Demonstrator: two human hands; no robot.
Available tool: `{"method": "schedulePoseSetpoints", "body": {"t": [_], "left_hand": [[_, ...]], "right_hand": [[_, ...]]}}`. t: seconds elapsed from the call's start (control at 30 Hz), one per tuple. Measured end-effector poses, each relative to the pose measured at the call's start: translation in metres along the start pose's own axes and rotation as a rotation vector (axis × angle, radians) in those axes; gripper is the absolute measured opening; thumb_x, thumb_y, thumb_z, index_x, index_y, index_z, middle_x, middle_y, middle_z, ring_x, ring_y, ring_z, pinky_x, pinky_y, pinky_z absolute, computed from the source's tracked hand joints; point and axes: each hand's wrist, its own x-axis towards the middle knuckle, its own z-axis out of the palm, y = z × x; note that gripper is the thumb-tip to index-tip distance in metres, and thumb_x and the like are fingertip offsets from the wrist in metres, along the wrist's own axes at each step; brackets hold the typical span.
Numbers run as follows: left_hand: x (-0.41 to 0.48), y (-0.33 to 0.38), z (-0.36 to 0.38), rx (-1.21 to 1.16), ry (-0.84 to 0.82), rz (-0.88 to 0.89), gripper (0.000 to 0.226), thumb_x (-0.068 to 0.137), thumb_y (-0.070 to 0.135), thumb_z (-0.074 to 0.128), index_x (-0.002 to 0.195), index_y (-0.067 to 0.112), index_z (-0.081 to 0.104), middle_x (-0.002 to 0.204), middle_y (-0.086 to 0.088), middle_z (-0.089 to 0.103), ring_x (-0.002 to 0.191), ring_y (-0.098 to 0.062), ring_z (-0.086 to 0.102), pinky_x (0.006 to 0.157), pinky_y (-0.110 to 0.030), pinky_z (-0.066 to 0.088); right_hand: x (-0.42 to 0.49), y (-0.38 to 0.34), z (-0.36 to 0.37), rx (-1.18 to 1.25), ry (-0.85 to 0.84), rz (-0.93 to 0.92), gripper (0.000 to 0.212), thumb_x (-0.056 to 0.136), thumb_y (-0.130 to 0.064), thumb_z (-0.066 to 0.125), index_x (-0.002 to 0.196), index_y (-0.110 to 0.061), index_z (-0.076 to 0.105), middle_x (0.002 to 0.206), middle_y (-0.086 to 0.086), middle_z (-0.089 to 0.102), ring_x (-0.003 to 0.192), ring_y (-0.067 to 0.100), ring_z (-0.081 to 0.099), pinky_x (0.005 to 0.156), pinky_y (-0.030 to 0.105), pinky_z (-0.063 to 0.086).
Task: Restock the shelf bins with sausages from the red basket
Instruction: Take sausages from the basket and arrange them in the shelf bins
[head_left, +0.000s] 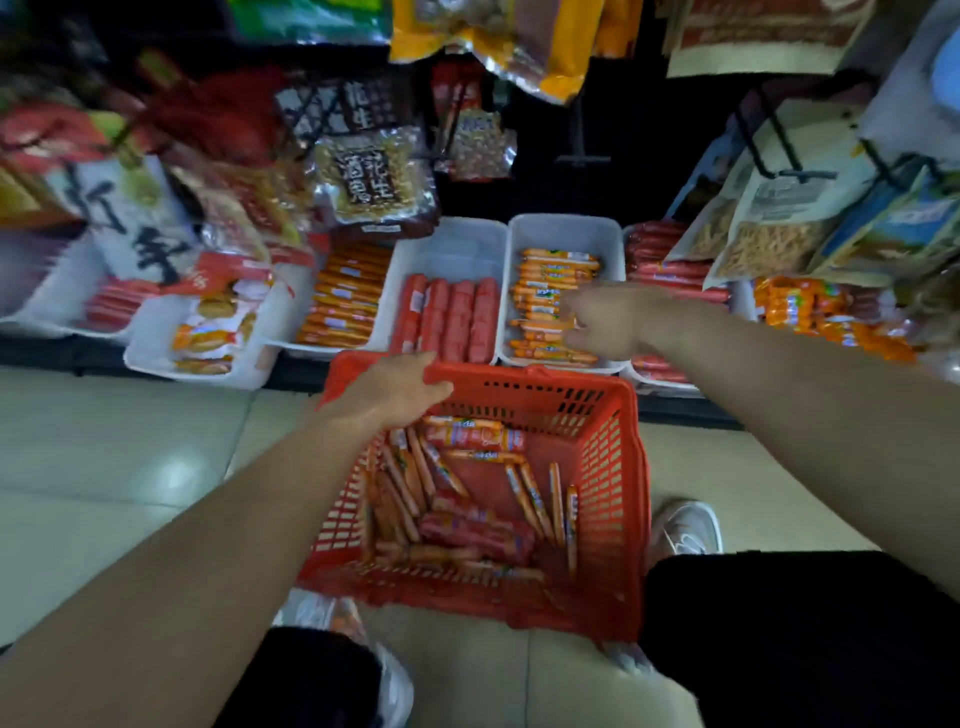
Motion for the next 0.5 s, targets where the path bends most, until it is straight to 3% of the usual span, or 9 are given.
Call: {"method": "schedulePoseSetpoints", "body": {"t": [0.07, 0.17, 0.27, 0.37, 0.5], "left_hand": [[-0.02, -0.018, 0.024, -0.017, -0.057, 0.0, 0.068, 0.097, 0.047, 0.056, 0.153, 0.013, 0.036, 0.157, -0.01, 0.037, 0.144, -0.023, 0.036, 0.114, -0.027, 0.026], [-0.037, -0.042, 0.068, -0.011, -0.156, -0.023, 0.062, 0.098, 0.041, 0.056, 0.149, 0.01, 0.041, 0.153, -0.013, 0.043, 0.139, -0.027, 0.042, 0.11, -0.03, 0.031], [-0.039, -0.062, 0.108, -0.046, -0.233, -0.056, 0.049, 0.096, 0.046, 0.058, 0.133, 0.014, 0.055, 0.133, -0.011, 0.06, 0.122, -0.031, 0.055, 0.1, -0.037, 0.044], [-0.032, -0.08, 0.144, -0.093, -0.278, -0.082, 0.044, 0.092, 0.046, 0.063, 0.12, 0.013, 0.06, 0.118, -0.013, 0.066, 0.112, -0.031, 0.061, 0.094, -0.039, 0.048], [-0.015, -0.089, 0.175, -0.11, -0.317, -0.093, 0.041, 0.093, 0.042, 0.063, 0.123, 0.014, 0.062, 0.125, -0.014, 0.064, 0.115, -0.031, 0.06, 0.093, -0.034, 0.048]], "right_hand": [[-0.012, -0.029, 0.01, -0.013, -0.038, -0.043, 0.04, 0.097, -0.04, 0.048, 0.125, -0.014, 0.059, 0.12, 0.012, 0.064, 0.111, 0.033, 0.059, 0.082, 0.032, 0.046], [-0.014, -0.063, 0.056, -0.008, -0.079, -0.083, 0.04, 0.095, -0.041, 0.05, 0.121, -0.013, 0.062, 0.121, 0.016, 0.065, 0.111, 0.034, 0.06, 0.089, 0.038, 0.05], [-0.008, -0.084, 0.115, 0.082, -0.155, -0.078, 0.041, 0.094, -0.042, 0.052, 0.121, -0.013, 0.061, 0.12, 0.016, 0.062, 0.113, 0.035, 0.059, 0.093, 0.04, 0.048], [0.0, -0.101, 0.174, 0.153, -0.244, -0.046, 0.038, 0.092, -0.043, 0.053, 0.115, -0.014, 0.059, 0.12, 0.017, 0.06, 0.111, 0.035, 0.059, 0.089, 0.036, 0.048], [0.007, -0.115, 0.24, 0.305, -0.404, 0.037, 0.05, 0.094, -0.046, 0.055, 0.131, -0.014, 0.053, 0.129, 0.016, 0.06, 0.116, 0.032, 0.058, 0.091, 0.035, 0.046]]}}
